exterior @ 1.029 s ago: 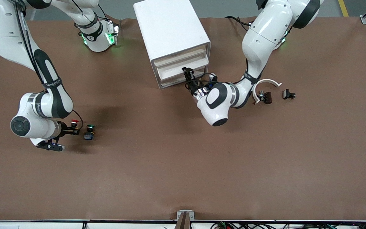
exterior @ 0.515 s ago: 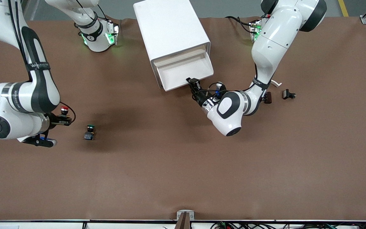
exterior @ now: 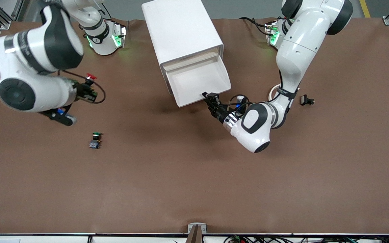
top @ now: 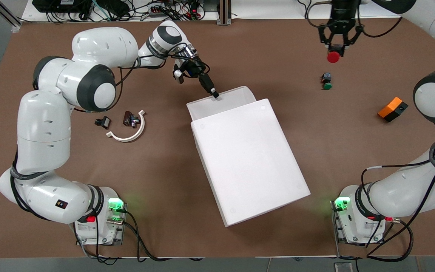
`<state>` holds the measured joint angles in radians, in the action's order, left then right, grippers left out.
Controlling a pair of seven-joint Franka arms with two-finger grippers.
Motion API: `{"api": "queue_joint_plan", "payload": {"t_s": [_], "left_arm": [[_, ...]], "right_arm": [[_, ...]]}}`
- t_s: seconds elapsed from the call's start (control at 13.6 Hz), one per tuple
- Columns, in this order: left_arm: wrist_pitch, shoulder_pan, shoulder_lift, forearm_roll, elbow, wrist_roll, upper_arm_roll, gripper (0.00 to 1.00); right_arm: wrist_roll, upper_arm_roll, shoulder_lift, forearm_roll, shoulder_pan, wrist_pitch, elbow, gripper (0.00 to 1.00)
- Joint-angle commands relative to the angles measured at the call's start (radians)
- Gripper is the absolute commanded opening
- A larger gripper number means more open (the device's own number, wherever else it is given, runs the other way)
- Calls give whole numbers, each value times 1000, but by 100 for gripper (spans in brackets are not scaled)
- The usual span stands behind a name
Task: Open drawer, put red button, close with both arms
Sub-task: 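Pull the drawer open with the left gripper while the right gripper lifts the button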
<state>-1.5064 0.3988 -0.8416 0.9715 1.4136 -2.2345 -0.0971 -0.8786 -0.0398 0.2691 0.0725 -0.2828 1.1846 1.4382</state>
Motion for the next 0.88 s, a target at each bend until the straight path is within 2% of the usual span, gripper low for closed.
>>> {"api": "queue_joint_plan", "payload": {"t_s": [0.0,0.15,0.37,0.59,0.81], "left_arm": [[5,-21,-5,-10,-44,6,2,100],[6,-54,-5,-11,-76,6,3,100],[3,-84,-8,-48,-133,44,22,100],[5,-83,-5,-62,-143,165,130,100],[5,-84,4,-89,-143,266,216,100]], "right_arm": [[-298,11,7,70,-135,-16,-54,18],[-495,14,15,122,-229,51,-59,18],[-724,14,30,203,-298,205,-58,18],[-923,14,76,243,-340,364,-51,20],[-1014,14,127,244,-383,438,-50,20]]}}
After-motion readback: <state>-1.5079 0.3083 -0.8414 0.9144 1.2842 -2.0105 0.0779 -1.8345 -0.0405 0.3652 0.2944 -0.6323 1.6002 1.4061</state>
